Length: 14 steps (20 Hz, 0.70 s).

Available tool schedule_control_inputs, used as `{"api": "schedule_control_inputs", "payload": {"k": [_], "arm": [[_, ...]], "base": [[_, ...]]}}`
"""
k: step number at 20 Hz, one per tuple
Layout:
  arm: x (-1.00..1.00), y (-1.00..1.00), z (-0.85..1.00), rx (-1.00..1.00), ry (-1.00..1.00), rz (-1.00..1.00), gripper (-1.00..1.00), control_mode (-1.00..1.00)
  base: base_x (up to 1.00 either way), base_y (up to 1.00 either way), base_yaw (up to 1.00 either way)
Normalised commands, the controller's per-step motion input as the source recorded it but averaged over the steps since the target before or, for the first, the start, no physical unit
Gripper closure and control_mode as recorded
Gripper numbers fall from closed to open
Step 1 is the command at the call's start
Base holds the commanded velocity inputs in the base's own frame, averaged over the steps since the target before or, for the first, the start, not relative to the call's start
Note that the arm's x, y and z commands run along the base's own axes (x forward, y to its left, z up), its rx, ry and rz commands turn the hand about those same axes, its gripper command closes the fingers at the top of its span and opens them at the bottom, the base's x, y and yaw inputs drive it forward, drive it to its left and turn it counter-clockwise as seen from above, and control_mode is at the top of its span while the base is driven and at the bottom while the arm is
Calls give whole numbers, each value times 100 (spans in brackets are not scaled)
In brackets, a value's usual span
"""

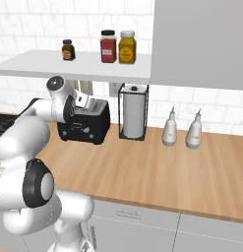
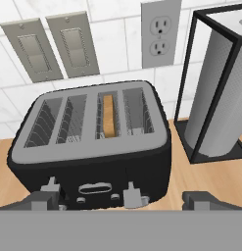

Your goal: Start the toaster. Once the lever pops up, take the bread to the plate on the dining counter.

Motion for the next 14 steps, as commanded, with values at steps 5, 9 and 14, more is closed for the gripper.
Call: {"api": "schedule_control_inputs", "payload": {"k": [5, 9, 14], "arm": [[0, 0, 0, 0, 0, 0, -100, -100], [0, 0, 0, 0, 0, 0, -100, -100], [0, 0, 0, 0, 0, 0, -100, -100]], "base": [[0, 0, 0], [0, 0, 0], [0, 0, 0]]}}
